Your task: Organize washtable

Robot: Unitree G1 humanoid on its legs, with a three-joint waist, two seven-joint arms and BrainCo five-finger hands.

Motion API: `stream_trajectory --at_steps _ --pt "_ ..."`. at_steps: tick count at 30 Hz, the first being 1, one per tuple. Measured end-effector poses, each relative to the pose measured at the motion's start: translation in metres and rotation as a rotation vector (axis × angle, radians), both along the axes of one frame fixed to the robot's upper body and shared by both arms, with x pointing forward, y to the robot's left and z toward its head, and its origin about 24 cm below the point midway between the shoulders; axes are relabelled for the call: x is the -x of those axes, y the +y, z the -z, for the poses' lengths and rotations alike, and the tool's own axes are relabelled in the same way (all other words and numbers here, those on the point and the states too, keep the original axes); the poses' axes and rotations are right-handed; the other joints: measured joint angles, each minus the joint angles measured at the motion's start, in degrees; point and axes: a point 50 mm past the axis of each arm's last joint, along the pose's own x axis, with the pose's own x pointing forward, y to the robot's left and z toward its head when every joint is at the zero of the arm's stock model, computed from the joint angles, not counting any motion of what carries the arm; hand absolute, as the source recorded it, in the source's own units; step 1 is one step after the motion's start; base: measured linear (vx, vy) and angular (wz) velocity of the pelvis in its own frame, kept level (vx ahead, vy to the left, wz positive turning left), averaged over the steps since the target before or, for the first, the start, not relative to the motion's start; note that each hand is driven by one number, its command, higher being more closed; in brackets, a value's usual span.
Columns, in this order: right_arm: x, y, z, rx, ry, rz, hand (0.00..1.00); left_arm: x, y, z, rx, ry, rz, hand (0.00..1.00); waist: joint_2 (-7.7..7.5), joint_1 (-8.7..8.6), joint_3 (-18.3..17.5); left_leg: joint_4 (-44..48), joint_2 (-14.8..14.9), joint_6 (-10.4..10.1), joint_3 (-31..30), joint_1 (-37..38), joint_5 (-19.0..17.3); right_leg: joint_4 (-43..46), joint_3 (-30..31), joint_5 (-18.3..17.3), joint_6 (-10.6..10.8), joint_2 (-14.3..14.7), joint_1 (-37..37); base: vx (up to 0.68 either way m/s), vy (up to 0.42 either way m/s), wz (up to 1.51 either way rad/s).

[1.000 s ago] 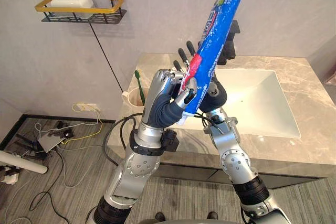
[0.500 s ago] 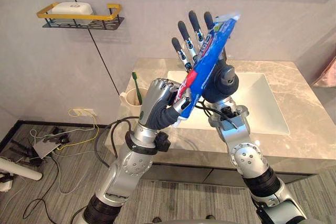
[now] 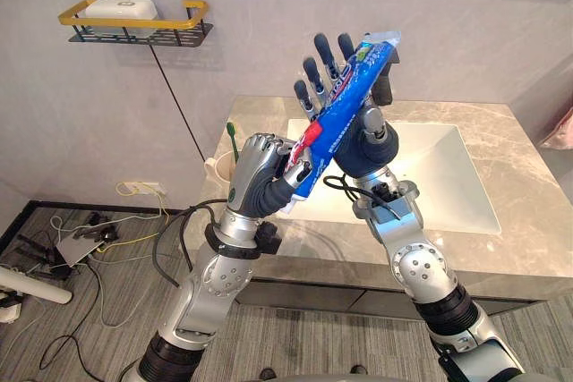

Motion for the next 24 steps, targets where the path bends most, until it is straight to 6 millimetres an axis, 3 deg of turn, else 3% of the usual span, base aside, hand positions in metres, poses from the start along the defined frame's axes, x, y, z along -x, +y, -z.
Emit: stream_trajectory --at_steps 15,16,22,24 --pt "-0.002 -0.002 0.014 0.014 0.05 0.011 1.0 -0.004 0.001 0.01 -0.057 0.044 0.0 1.0 -0.01 -0.04 0.0 -0.2 0.0 0.0 0.2 0.0 0.0 0.0 0.2 0.0 0.0 0.0 -0.2 0.0 -0.002 0.0" --pt "-0.002 -0.002 0.016 0.011 0.058 0.013 1.0 -0.003 0.001 0.011 -0.058 0.05 0.0 0.0 -0.01 -0.04 0.0 -0.2 0.0 0.0 0.2 0.0 0.0 0.0 0.2 0.0 0.0 0.0 -0.2 0.0 0.0 0.0" --pt "-0.001 -0.011 0.028 -0.015 0.11 0.06 1.0 -0.003 0.003 0.013 0.006 0.073 -0.031 0.0 -0.02 0.05 0.0 -0.3 0.0 0.0 0.2 0.0 0.0 0.0 0.2 0.0 0.0 0.0 -0.2 0.0 0.0 0.0" --pt "-0.001 -0.014 0.032 -0.012 0.123 0.078 1.0 -0.006 0.017 0.006 0.086 0.042 -0.123 0.0 -0.02 0.01 0.0 -0.3 0.0 0.0 0.3 0.1 0.0 0.0 0.2 0.0 0.0 0.0 -0.2 0.0 0.0 0.0"
